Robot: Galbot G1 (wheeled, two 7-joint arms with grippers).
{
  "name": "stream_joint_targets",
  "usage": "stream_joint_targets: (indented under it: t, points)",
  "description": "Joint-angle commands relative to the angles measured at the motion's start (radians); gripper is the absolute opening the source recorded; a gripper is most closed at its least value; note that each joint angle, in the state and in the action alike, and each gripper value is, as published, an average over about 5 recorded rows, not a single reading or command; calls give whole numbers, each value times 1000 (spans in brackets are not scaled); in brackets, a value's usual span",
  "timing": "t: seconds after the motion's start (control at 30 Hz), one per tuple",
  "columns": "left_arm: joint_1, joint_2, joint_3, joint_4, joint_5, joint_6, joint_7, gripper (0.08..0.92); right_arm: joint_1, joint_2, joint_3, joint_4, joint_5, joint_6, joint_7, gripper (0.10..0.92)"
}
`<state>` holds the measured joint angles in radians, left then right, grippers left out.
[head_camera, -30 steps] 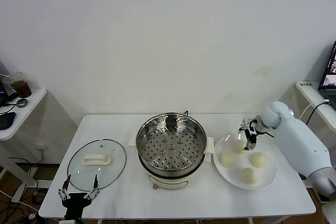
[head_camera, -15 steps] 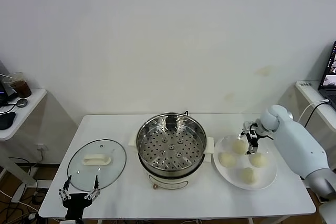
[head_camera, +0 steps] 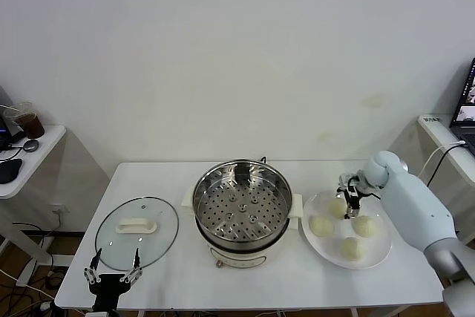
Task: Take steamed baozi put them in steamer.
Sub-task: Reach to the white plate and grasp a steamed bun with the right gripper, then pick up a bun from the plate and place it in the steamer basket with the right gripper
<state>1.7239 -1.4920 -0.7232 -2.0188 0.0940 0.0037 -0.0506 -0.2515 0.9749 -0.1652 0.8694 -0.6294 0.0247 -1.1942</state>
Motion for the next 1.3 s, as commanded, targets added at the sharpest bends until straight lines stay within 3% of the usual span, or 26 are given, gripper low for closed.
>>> stream_joint_targets:
  t: [0.03,0.4,0.6,0.8,1.07,1.2,1.3]
  points:
    - [0,0,0,0,0,0,0,823,3,6,-2,-13,-2,1,5,786]
    - [-7,1,4,8,2,1,0,823,1,-6,0,-3,10,-4,12,587]
    - [-14,-2,15,12,6,1,-1,823,33,-44,-23,31,58,-13,0,572]
    - [-23,-4,20,14,12,1,-9,823,203,-69,-162,92,207,-46,-30,576]
    - [-33,-8,26,10,38,4,-33,823,574,78,-393,77,461,-54,-85,576]
    - [-35,-10,30,3,37,3,-35,823,668,182,-469,35,556,14,-114,574]
    - [-33,-13,30,0,34,2,-36,823,703,236,-527,20,624,170,-130,576]
